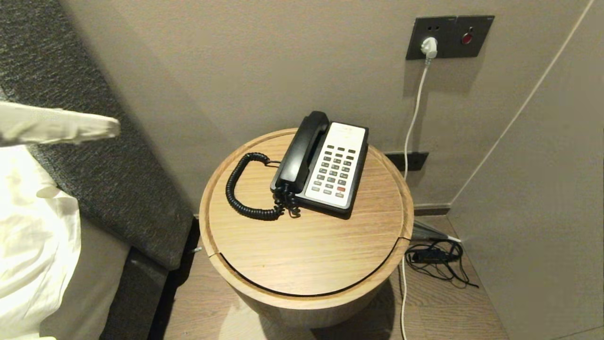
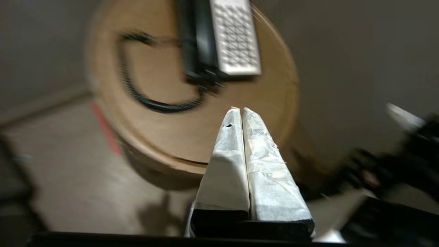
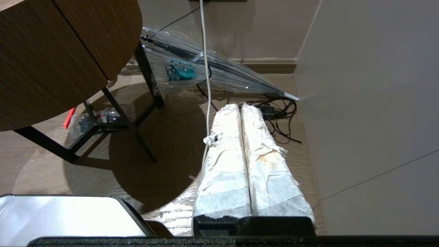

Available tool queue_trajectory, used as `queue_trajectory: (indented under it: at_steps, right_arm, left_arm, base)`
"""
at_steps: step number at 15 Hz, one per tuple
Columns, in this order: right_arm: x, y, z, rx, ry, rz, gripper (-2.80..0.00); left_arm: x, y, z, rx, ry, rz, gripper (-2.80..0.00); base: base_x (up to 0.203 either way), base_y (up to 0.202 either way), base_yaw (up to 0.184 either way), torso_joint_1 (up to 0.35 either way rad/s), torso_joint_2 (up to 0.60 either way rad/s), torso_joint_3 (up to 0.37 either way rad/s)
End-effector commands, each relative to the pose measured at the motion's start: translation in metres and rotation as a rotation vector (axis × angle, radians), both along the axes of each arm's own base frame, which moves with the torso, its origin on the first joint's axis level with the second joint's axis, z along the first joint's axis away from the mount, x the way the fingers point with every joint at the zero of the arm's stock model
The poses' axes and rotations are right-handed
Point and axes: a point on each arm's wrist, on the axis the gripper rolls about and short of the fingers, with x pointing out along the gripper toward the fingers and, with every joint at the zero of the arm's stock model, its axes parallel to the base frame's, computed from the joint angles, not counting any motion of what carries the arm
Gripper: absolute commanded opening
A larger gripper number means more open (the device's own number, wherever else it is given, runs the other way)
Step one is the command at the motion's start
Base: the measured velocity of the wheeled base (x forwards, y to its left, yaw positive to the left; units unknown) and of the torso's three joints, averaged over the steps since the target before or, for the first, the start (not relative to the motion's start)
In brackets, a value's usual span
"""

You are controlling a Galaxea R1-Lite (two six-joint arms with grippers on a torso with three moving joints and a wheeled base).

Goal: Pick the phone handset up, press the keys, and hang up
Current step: Pick up the desk phone handset

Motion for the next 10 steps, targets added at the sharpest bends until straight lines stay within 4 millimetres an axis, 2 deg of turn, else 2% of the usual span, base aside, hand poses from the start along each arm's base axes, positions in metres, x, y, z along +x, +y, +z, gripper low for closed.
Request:
queue_trajectory:
  at_steps: [1,3,4,7,10]
  right_arm:
    - [0.000,0.000,0.000,-0.002,0.000,0.000,-2.80]
    - [0.000,0.000,0.000,-0.002,0.000,0.001,-2.80]
    - [0.000,0.000,0.000,-0.001,0.001,0.001,-2.80]
    - [0.000,0.000,0.000,-0.002,0.000,0.001,-2.80]
    - [0.000,0.000,0.000,0.000,0.000,0.001,-2.80]
  left_arm:
    - [0.050,-0.036,-0.014,-0.002,0.184,-0.068,-2.80]
    - [0.065,-0.056,-0.012,-0.035,0.249,-0.083,-2.80]
    - [0.070,-0.064,-0.013,-0.027,0.256,-0.086,0.00]
    - [0.091,-0.079,-0.019,0.006,0.263,-0.049,0.00]
    - [0.114,-0.091,-0.035,0.111,0.244,0.034,0.00]
  base:
    - [0.000,0.000,0.000,0.000,0.00,0.000]
    - [0.000,0.000,0.000,0.000,0.00,0.000]
    - [0.000,0.000,0.000,0.000,0.00,0.000]
    - [0.000,0.000,0.000,0.000,0.00,0.000]
    - [0.000,0.000,0.000,0.000,0.00,0.000]
